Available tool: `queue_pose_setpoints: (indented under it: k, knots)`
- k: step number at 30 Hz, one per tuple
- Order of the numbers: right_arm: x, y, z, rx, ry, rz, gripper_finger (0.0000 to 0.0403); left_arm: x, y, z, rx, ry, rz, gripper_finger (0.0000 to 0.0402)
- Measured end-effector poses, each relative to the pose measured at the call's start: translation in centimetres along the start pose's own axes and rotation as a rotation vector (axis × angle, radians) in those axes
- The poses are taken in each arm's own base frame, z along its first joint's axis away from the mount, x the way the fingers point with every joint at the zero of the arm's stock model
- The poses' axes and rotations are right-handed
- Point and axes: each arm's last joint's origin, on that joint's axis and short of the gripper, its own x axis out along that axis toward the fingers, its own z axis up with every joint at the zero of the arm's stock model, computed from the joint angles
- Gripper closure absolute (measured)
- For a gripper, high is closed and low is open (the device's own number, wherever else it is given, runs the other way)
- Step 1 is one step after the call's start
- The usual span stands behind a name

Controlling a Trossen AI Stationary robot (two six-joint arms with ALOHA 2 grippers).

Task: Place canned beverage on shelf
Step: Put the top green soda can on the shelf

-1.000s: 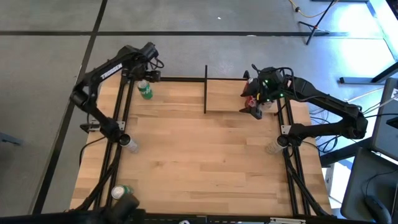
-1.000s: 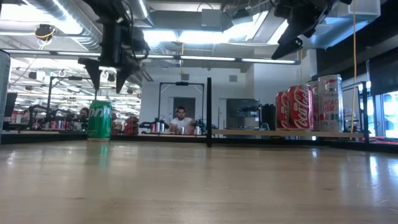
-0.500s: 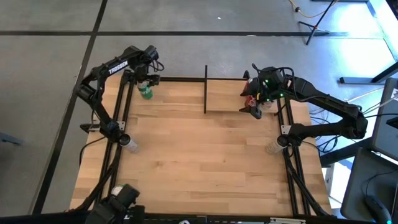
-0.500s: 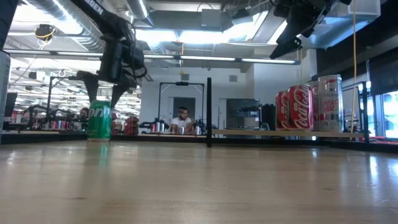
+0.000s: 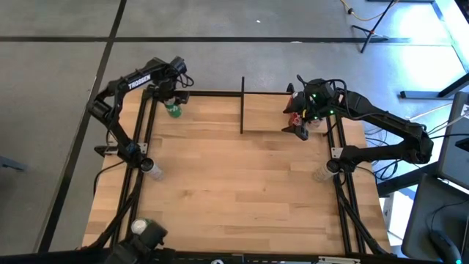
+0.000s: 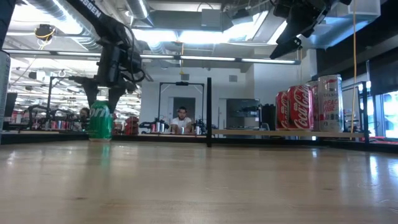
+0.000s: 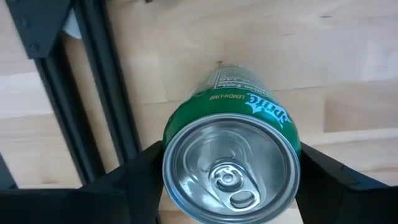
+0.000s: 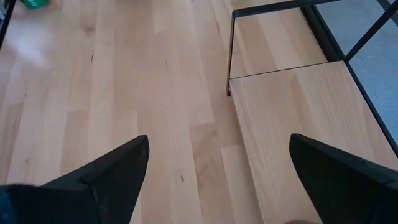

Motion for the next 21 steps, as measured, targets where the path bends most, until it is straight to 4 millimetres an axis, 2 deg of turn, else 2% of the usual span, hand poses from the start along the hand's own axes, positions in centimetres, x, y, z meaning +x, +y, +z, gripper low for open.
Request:
queue_pose_setpoints:
  k: [3,9,14,21]
  knots:
    - [0.0,0.0,0.0,0.0,0.0,0.001,0.0027,-0.6,-0.8,-0.8,0.036,-0.008,-0.021,0.0141]
    - [0.0,0.0,0.0,0.023,0.001,0.003,0.0027,-3.5,-3.6,-4.1,0.113,-0.067,-0.121,0.0141]
    - [0.0,0.0,0.0,-0.001,-0.001,0.002,0.0027,-5.6,-6.7,-8.2,0.213,-0.087,-0.206,0.0141]
    - [0.2,0.5,0.1,-0.01,0.007,0.006,0.0027,-6.7,-11.0,-13.6,0.371,-0.112,-0.281,0.0141]
